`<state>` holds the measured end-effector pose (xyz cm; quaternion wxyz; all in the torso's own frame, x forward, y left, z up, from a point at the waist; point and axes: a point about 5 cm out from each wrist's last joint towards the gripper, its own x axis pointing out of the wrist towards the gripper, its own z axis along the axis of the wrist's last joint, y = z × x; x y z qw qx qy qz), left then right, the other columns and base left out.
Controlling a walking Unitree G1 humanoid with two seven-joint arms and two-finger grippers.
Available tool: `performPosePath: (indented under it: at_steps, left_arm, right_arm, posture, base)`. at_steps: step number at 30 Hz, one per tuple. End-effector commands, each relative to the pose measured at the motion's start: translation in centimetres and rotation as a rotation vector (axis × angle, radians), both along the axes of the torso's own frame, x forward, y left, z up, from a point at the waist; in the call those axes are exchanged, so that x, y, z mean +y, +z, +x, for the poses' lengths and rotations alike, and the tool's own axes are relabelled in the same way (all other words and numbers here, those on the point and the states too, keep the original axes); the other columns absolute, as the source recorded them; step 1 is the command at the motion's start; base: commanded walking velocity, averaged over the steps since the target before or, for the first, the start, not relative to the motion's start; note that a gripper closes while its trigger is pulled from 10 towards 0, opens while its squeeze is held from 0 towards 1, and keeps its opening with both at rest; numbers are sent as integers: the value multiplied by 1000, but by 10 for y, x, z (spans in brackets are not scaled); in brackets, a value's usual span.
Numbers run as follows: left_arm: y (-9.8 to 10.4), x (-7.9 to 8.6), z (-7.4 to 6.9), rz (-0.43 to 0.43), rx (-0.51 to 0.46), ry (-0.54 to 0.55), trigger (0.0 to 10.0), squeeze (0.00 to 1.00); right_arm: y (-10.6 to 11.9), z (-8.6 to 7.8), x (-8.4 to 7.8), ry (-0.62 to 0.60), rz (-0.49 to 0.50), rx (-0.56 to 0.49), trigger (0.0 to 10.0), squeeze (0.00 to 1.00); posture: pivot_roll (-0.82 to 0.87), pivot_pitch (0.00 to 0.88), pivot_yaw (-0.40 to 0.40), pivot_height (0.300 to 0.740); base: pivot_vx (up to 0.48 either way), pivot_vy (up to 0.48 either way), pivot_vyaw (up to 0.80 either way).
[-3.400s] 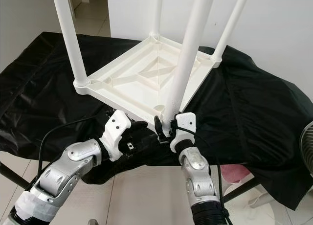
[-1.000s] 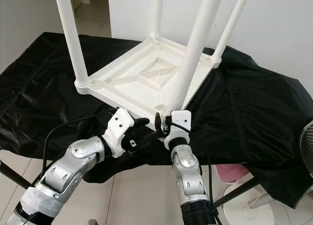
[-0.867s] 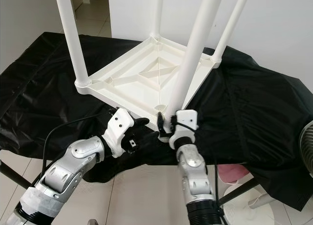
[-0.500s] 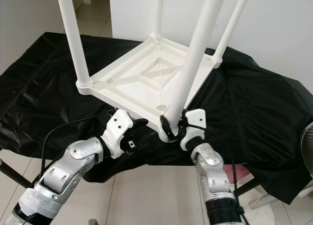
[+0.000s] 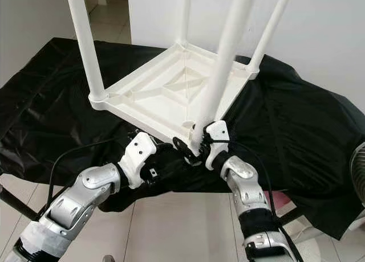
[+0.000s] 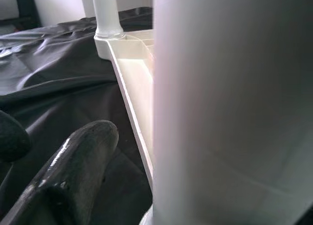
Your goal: Building children table
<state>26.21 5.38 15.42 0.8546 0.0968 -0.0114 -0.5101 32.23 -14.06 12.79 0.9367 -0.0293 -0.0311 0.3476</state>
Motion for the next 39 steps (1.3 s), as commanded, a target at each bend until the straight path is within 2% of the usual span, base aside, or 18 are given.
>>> performPosePath:
  at_steps: [1, 2, 11, 12, 13, 14, 17, 24, 25, 26, 27, 31, 35, 39]
  left_arm:
    - [-3, -3, -4, 22, 9, -70, 10000, 0]
    - [-3, -3, -4, 24, 8, -70, 10000, 0]
    - [-6, -3, -6, 33, 12, -72, 10000, 0]
    - [-6, -3, -6, 34, 12, -73, 10000, 0]
    - [-6, -3, -6, 34, 12, -73, 10000, 0]
    - [-6, -4, -6, 33, 12, -74, 10000, 0]
    - [-6, -4, -6, 30, 12, -74, 10000, 0]
    - [-8, -4, -8, 33, 19, -79, 10000, 0]
    - [-8, -4, -9, 34, 20, -82, 10000, 0]
    - [-8, -4, -9, 34, 20, -82, 10000, 0]
    - [-9, -5, -10, 35, 21, -85, 10000, 0]
    - [-9, -5, -10, 34, 23, -88, 10000, 0]
    - [-9, -5, -10, 37, 24, -94, 10000, 0]
    - [-10, -6, -10, 37, 25, -96, 10000, 0]
  right_arm:
    - [-2, 2, -1, 12, -34, 5, 1451, 0]
    - [-4, 3, -2, 18, -37, 9, 0, 0]
    - [-12, 2, -14, 16, -48, 26, 0, 0]
    - [-13, 1, -15, 10, -47, 28, 3686, 0]
    - [-13, 1, -15, 10, -47, 28, 3686, 0]
    - [-13, 1, -16, -7, -37, 30, 10000, 0]
    - [-14, 0, -18, -46, -24, 30, 10000, 0]
    - [-21, 0, -19, -189, -85, 40, 10000, 0]
    - [-23, -1, -18, -244, -70, 44, 10000, 0]
    - [-23, -1, -18, -244, -70, 44, 10000, 0]
    - [-24, -3, -15, -311, -38, 56, 10000, 0]
    - [-26, -6, -11, -396, -3, 70, 10000, 0]
    - [-21, -15, 2, -583, 88, 58, 10000, 0]
    - [-21, -17, 7, -666, 122, 64, 10000, 0]
  posture:
    - [24, 3, -66, 740]
    - [28, 0, -70, 740]
    - [24, 0, -75, 740]
    - [23, 0, -75, 740]
    - [23, 0, -75, 740]
    - [23, 0, -76, 740]
    - [22, 0, -76, 740]
    - [15, 0, -73, 740]
    - [12, 0, -74, 740]
    - [12, 0, -74, 740]
    - [12, 0, -73, 740]
    - [11, 0, -73, 740]
    - [9, 0, -74, 740]
    - [9, 0, -74, 740]
  base:
    - [0, 0, 0]
    - [0, 0, 0]
    - [0, 0, 0]
    - [0, 0, 0]
    - [0, 0, 0]
    - [0, 0, 0]
    - [0, 0, 0]
    - [0, 0, 0]
    - [0, 0, 0]
    - [0, 0, 0]
    - [0, 0, 0]
    - [0, 0, 0]
    - [0, 0, 0]
    - [0, 0, 0]
